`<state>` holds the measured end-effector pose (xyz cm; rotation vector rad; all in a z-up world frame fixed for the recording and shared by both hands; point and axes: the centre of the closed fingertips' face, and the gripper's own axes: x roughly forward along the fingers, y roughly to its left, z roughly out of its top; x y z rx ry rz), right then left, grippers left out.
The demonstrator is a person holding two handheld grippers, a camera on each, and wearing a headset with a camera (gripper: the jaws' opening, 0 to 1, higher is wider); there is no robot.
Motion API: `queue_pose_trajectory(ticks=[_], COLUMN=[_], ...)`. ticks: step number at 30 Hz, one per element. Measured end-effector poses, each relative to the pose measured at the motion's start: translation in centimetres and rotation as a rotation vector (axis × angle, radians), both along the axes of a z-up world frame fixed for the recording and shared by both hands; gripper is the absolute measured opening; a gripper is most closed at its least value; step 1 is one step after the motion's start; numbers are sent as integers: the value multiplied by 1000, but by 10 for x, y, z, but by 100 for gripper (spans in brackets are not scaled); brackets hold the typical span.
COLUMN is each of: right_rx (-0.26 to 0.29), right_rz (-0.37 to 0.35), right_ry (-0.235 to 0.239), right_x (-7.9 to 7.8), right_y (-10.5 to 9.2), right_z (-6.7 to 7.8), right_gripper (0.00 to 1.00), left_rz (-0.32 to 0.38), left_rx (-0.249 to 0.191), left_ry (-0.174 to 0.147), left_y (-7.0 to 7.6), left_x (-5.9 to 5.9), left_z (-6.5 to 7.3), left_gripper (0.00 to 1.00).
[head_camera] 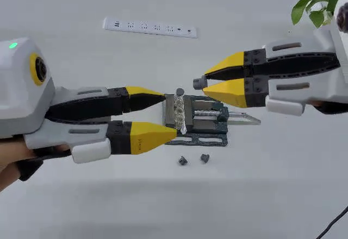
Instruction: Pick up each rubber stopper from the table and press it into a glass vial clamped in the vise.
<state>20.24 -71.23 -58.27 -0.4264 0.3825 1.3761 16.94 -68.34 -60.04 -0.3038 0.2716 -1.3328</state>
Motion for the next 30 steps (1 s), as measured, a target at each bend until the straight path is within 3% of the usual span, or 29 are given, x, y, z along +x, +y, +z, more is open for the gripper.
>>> queue_pose_trajectory(ticks=[4,8,10,11,18,26,30], right_rx=[-88,-157,-187,-207,-342,-471,-532], right_rz=[-32,-58,-60,-71,-70,-65,-55], right_ry=[21,47,77,74,107,167,180], right_x=[17,33,37,44,66,86,89], right_y=[-2,-2,-2,-1,0,3,3], right_z=[-15,-30,-37,-41,-69,-109,-129], right_gripper=[6,6,6,6,6,6,6], left_rz=[36,61,72,78,95,94,84], left_rx=[92,169,185,221,305,390,413], left_ry=[-56,-91,-96,-112,-184,-213,-216], left_y=[3,7,8,10,12,14,15], left_x=[7,14,16,17,23,27,26], left_z=[-18,-36,-42,-50,-72,-99,-109], left_gripper=[52,61,65,67,84,98,99])
